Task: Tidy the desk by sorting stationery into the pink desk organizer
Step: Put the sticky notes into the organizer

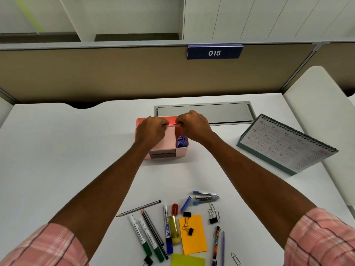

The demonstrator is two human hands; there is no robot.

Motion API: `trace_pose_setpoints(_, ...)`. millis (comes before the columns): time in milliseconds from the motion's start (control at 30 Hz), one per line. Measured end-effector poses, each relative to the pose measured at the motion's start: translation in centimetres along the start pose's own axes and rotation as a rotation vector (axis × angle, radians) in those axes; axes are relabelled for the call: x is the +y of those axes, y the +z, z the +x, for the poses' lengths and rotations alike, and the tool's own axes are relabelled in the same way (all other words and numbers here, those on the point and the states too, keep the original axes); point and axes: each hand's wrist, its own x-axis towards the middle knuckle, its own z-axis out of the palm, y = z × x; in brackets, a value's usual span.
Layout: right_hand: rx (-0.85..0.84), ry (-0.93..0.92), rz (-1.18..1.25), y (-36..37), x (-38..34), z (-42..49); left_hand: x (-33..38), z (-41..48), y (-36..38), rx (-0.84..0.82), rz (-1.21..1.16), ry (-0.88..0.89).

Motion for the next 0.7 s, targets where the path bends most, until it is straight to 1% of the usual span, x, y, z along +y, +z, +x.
trace_pose_setpoints(267,-0.033,0.046,0.054,-1.1,-0.3,-0.8,0.8,-0.2,-0.4,0.008,-0.069,-0.037)
trace_pose_setpoints(467,0.033,0.085,0.123,-2.6,-1.0,-3.4,1.9,-1.9,-1.0,0.042,-0.15,-0.088)
trace_pose_setpoints(567,0.059,0.105,0.141,-3.0,-1.7,-5.6,3.1,-4.3,-1.1,0.075,-0.238,-0.025)
trace_pose_setpoints(633,0.035,0.094,0.163,-3.2,-2.4,-7.5,4.1,-6.3,-1.0,0.062,-0.292,0.019)
trace_pose_setpoints(700,0.009,0.106,0.206,-3.3,-2.9,-9.5,4.8,-8.3,-0.9,0.046,-0.346,0.022)
